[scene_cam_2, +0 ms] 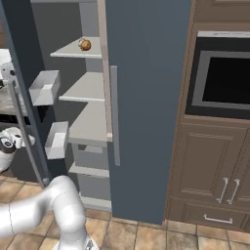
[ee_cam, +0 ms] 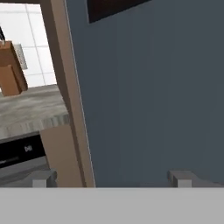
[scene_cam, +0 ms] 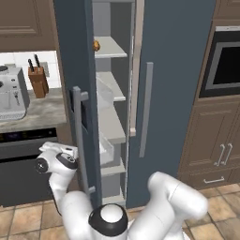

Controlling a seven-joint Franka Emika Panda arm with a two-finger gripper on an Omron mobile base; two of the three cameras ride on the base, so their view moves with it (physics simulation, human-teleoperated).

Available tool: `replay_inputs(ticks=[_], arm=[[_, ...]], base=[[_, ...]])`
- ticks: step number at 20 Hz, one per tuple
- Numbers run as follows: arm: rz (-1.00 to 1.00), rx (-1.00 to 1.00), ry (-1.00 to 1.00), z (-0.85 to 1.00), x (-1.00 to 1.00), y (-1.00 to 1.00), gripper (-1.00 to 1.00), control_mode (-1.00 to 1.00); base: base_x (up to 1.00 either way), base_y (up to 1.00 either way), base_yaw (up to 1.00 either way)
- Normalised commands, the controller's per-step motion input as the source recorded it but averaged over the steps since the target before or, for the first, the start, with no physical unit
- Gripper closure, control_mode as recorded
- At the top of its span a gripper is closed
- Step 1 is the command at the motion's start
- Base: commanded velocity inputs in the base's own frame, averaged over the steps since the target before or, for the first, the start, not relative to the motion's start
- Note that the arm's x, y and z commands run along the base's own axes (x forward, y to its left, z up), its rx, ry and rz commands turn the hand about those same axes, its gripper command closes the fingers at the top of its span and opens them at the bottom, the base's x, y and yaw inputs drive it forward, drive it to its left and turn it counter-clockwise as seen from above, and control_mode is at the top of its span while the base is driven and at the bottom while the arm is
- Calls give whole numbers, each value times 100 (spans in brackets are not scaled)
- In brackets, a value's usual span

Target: There's a chicken drumstick in the fridge that needs to be moved to the freezer for freezing. Pick up the chicken drumstick from the fridge, place it on any shelf in the freezer, and close the fridge and freezer doors when done.

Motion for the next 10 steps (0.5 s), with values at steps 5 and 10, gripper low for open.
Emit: replay_inputs(ticks=[5, 10], arm=[[0, 0, 0, 0, 7, -100, -100, -100], [0, 3, 0, 0, 19, -100, -100, -100]], base=[[0, 0, 0], [0, 0, 0]])
